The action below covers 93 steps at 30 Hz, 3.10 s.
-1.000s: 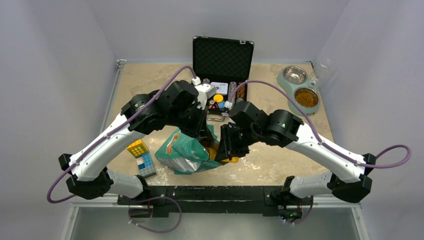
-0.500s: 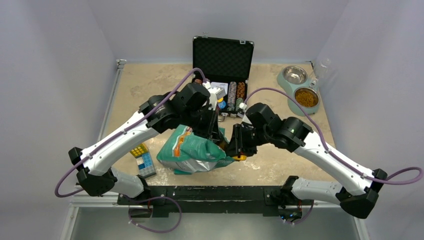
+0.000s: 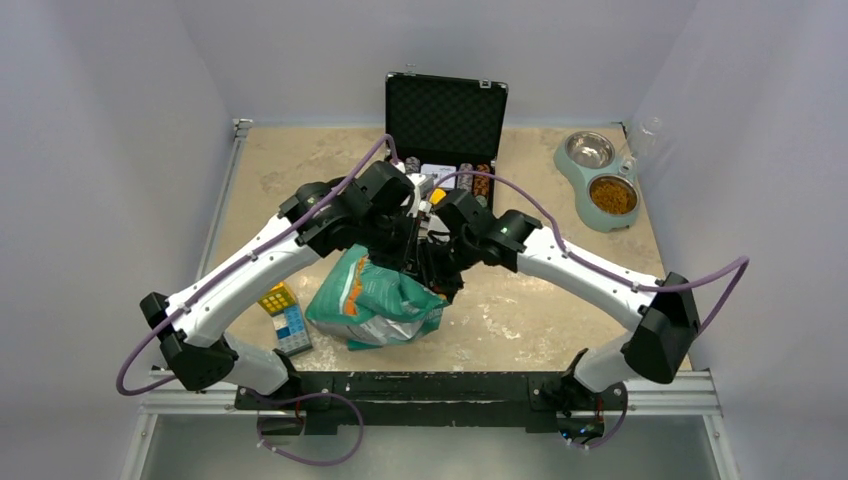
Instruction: Serve the pet food
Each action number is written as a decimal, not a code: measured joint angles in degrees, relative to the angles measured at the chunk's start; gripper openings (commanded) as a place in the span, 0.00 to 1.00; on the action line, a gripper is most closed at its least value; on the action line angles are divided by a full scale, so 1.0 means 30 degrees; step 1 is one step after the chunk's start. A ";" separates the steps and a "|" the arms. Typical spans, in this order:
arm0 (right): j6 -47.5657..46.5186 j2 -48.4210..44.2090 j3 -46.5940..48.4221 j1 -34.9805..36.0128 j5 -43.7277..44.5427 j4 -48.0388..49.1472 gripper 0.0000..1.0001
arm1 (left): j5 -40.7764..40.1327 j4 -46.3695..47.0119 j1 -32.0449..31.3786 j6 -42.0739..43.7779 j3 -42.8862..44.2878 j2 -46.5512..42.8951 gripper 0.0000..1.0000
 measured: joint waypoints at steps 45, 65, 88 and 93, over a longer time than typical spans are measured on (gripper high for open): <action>1.1919 -1.3172 -1.6517 -0.4743 -0.6309 2.1842 0.00 | -0.5064 0.1370 -0.0896 0.3657 -0.2492 -0.5909 0.00; 1.4979 -1.3362 -1.7333 -0.6076 -0.8109 2.3758 0.00 | -0.5559 0.1632 -0.0940 0.4393 -0.2754 -0.6339 0.00; 1.4396 -1.7704 -1.6648 -0.6739 -0.7657 1.9489 0.00 | -0.8969 0.1086 -0.1188 0.3898 -0.2186 -0.6295 0.00; 1.4375 -1.7959 -1.6320 -0.6849 -0.7686 1.8768 0.00 | -1.0564 0.0306 -0.1056 0.3927 -0.1392 -0.6288 0.00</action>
